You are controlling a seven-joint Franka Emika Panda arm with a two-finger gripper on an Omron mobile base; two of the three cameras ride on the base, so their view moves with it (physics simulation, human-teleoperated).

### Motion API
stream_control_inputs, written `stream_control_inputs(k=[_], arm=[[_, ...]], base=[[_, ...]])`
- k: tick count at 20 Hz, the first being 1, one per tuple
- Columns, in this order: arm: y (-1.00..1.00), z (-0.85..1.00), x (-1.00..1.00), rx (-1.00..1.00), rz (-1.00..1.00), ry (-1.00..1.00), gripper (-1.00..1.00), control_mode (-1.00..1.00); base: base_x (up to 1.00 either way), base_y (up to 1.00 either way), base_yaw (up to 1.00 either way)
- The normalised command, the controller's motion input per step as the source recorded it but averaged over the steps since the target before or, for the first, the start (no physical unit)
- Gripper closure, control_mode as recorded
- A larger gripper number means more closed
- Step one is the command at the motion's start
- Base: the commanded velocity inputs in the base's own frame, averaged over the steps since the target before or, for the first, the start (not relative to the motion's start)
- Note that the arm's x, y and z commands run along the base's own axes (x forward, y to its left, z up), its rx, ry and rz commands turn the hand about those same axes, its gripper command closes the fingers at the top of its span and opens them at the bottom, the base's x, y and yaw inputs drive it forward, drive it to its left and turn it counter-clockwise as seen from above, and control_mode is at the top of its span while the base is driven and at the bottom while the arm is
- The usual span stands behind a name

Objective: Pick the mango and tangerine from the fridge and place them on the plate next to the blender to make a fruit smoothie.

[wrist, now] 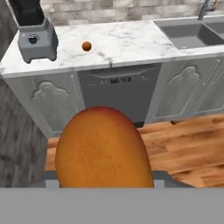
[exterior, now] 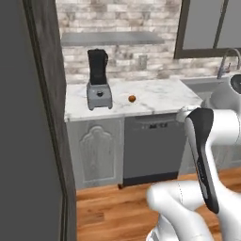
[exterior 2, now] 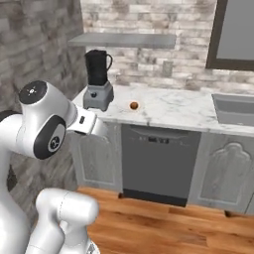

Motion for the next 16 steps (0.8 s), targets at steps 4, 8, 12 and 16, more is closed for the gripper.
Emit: stream_control_inputs(k=[4,8,12,16], arm=[[0.0,0.0,0.0,0.0,0.0,0.0,1.0,1.0],[0.0,0.0,0.0,0.0,0.0,0.0,1.0,1.0],[0.0,0.0,0.0,0.0,0.0,0.0,1.0,1.0],[0.0,0.0,0.0,0.0,0.0,0.0,1.0,1.0]], base=[[1.0,0.0,0.12],[1.0,0.0,0.14],[1.0,0.0,0.07],[0.77,0.0,0.06]])
